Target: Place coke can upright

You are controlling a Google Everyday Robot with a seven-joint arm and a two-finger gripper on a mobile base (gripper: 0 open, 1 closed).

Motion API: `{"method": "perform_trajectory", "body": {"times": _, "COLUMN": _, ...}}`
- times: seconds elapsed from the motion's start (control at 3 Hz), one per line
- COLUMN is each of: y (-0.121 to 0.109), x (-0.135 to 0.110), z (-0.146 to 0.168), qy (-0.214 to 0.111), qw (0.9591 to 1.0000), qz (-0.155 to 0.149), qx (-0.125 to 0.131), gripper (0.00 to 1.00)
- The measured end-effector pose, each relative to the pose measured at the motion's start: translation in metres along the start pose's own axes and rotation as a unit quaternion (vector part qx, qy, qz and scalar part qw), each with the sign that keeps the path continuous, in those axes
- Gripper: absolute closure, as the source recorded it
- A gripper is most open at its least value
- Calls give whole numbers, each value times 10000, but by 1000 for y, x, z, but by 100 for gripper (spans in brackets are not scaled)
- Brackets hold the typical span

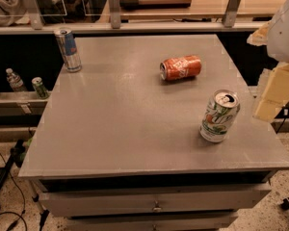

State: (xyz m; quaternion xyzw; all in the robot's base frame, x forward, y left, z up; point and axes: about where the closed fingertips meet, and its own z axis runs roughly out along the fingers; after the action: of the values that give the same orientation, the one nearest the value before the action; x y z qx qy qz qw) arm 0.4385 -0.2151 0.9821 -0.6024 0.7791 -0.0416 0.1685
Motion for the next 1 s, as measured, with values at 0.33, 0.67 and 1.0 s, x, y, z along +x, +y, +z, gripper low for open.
{"method": "perform_trajectory", "body": {"times": 0.33, "y": 0, "x": 0, "z": 0, "qy": 0, "qw": 10000, "qz": 0, "qx": 0, "gripper": 0}}
{"method": "perform_trajectory", "body": {"times": 0.67, "y": -7, "x": -1, "z": -1, "qy": -16, "qw": 9999, "qz": -150, "qx": 57, "gripper": 0}}
{"method": "perform_trajectory", "body": {"times": 1.0, "y": -29, "x": -5, "z": 4, "qy": 45, "qw": 9982, "qz": -578, "qx": 115, "gripper": 0}}
